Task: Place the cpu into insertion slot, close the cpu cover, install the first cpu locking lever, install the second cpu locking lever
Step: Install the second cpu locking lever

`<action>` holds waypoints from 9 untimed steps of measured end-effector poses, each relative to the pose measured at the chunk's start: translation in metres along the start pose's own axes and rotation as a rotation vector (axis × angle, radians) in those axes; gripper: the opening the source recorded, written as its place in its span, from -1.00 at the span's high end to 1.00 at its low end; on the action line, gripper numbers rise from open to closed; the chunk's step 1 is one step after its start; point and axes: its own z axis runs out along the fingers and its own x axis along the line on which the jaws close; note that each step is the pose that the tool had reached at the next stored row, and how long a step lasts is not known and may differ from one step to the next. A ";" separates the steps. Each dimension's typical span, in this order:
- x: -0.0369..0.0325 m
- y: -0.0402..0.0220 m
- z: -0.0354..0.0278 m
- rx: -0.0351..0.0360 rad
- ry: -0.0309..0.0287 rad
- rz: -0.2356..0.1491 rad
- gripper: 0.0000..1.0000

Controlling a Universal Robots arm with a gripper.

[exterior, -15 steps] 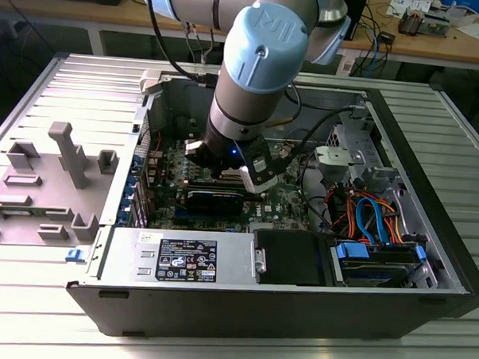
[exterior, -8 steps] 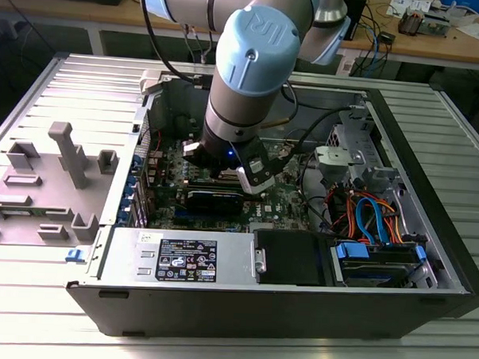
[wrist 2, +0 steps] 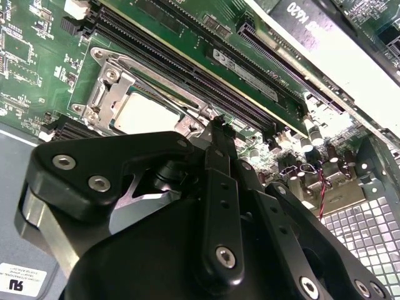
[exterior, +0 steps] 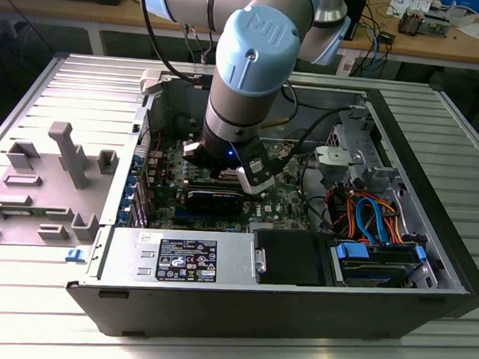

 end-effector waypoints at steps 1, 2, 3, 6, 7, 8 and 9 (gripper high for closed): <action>0.0000 0.0000 0.0000 0.0000 0.0000 0.000 0.79; 0.0000 -0.0001 0.0000 0.0000 0.0000 0.000 0.79; 0.0000 -0.0003 -0.0001 -0.0001 0.0000 0.000 0.79; -0.0004 -0.0004 -0.0002 0.0000 0.0001 0.000 0.79; -0.0011 -0.0005 -0.0002 -0.0001 0.0001 0.000 0.79; -0.0015 -0.0006 -0.0003 -0.0001 0.0001 0.000 0.79; -0.0015 -0.0006 -0.0003 -0.0001 -0.0001 0.000 0.79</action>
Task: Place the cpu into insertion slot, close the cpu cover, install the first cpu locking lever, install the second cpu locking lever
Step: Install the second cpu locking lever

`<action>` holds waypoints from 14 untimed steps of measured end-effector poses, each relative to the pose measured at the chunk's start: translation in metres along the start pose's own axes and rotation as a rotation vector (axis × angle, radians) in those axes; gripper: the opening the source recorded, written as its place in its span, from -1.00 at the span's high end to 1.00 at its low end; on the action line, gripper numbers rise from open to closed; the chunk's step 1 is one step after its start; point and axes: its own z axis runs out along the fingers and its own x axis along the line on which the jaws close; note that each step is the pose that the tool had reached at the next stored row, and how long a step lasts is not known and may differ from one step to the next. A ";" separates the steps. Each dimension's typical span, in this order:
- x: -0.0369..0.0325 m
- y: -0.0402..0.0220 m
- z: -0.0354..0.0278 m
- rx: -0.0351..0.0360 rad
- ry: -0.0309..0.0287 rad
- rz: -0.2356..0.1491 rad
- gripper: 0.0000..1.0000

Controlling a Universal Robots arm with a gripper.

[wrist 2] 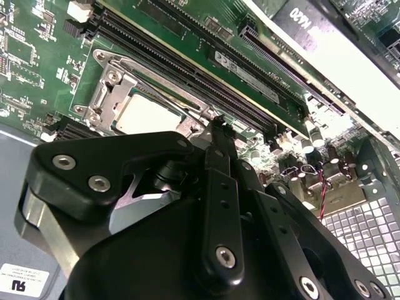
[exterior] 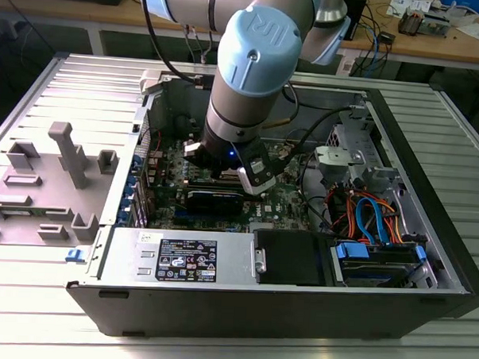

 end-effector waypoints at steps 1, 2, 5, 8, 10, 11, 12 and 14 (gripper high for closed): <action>0.0000 -0.0001 0.0000 0.0002 0.0001 0.000 0.79; -0.0001 -0.0002 0.0003 0.0002 0.0000 0.000 0.79; -0.0002 -0.0009 0.0016 -0.0004 -0.0021 0.006 0.79; 0.0000 -0.0037 0.0013 -0.0011 -0.0040 0.013 0.79; 0.0002 -0.0048 0.0014 -0.0024 -0.0089 0.028 0.79; 0.0002 -0.0049 0.0016 -0.0032 -0.0122 0.039 0.79; 0.0001 -0.0050 0.0019 -0.0050 -0.0187 0.057 0.79; 0.0003 -0.0051 0.0024 -0.0073 -0.0267 0.081 0.79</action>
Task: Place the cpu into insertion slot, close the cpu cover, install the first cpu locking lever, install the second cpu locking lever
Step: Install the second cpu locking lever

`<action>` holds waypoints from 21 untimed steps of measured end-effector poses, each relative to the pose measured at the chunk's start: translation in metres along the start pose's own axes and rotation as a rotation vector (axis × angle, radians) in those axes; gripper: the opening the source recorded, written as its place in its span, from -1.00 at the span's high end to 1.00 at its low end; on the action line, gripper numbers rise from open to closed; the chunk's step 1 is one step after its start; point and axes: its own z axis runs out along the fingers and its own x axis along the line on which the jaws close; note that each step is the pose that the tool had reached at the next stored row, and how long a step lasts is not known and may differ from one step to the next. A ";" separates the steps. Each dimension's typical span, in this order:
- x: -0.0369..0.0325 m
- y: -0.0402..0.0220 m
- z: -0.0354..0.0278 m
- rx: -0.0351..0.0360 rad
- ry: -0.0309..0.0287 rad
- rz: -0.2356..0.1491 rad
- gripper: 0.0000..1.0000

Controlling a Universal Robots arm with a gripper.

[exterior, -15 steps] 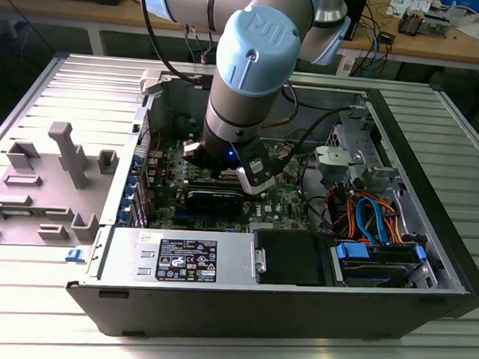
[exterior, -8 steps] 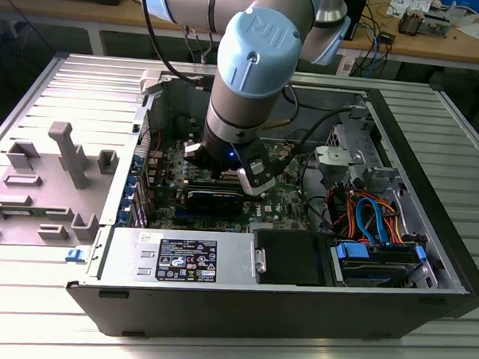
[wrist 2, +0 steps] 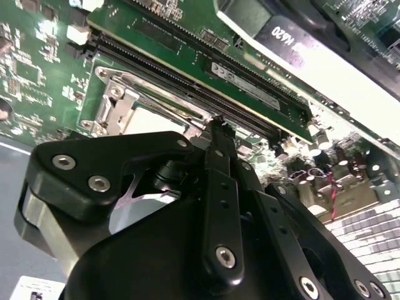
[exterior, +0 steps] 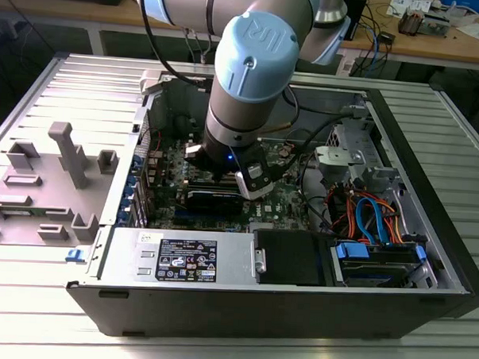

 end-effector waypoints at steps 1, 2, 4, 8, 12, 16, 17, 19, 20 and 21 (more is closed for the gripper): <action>0.0008 -0.0002 0.0005 -0.0005 -0.0010 0.003 0.79; 0.0028 -0.0006 0.0018 -0.0004 -0.0019 0.006 0.79; 0.0041 -0.0009 0.0043 -0.0007 -0.0033 0.010 0.79; 0.0049 -0.0016 0.0094 -0.0012 -0.0052 0.016 0.79; 0.0129 -0.0018 0.0152 -0.0049 -0.0066 0.019 0.79; 0.0132 0.0007 0.0174 -0.0068 -0.0090 0.026 0.79; 0.0134 0.0011 0.0179 -0.0074 -0.0095 0.027 0.79; 0.0141 0.0017 0.0187 -0.0081 -0.0102 0.030 0.79; 0.0141 0.0019 0.0189 -0.0081 -0.0102 0.030 0.79; 0.0143 0.0020 0.0192 -0.0083 -0.0105 0.031 0.79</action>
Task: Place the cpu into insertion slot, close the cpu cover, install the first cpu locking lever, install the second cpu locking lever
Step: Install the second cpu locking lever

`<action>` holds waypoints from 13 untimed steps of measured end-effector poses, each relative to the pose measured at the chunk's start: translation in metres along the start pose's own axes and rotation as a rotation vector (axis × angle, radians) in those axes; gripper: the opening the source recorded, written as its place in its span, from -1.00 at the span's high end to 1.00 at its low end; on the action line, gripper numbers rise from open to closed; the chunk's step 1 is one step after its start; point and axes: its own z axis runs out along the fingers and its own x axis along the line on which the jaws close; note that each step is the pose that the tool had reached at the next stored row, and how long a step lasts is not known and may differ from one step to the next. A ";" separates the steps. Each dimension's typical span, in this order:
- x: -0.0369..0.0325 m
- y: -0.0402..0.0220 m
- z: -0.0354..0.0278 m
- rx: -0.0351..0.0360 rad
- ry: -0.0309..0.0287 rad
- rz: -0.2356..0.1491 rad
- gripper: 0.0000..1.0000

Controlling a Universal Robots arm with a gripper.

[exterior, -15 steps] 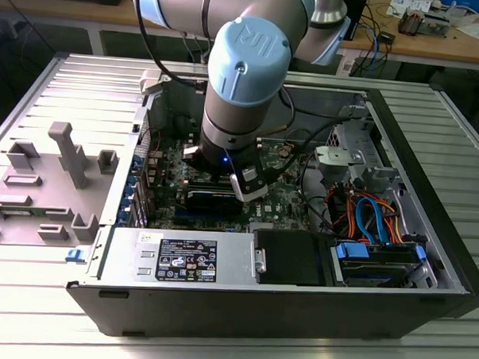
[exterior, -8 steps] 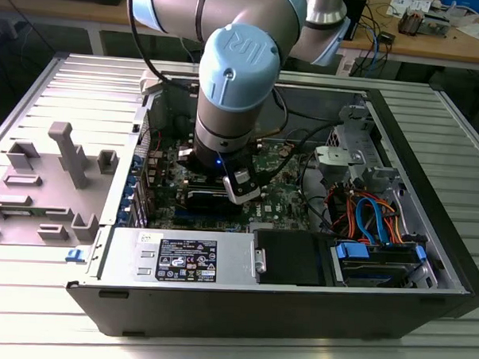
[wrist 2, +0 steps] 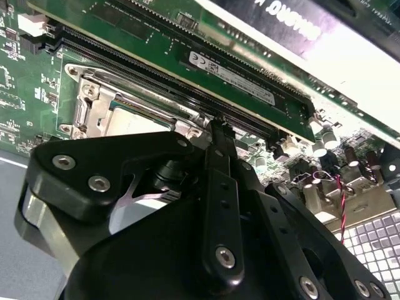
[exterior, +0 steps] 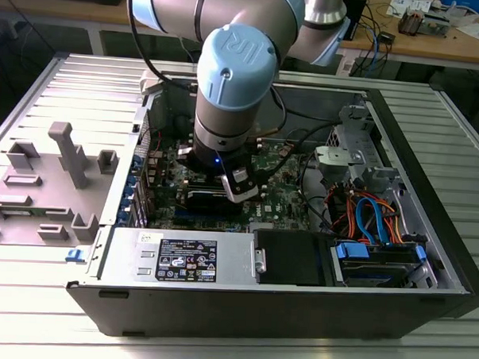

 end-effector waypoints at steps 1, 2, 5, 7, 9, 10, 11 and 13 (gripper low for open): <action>0.0003 0.0001 0.0002 0.0000 -0.0001 0.000 0.79; 0.0005 0.0002 0.0005 -0.0004 -0.0002 0.001 0.79; 0.0018 0.0003 0.0011 -0.0006 -0.0002 0.001 0.79; 0.0023 0.0005 0.0013 -0.0011 -0.0003 0.001 0.79; 0.0023 0.0008 0.0017 -0.0017 -0.0004 0.001 0.79; 0.0024 0.0010 0.0020 -0.0023 -0.0004 0.001 0.79; 0.0024 0.0011 0.0022 -0.0027 -0.0003 0.001 0.79; 0.0023 0.0012 0.0029 -0.0039 -0.0001 0.001 0.79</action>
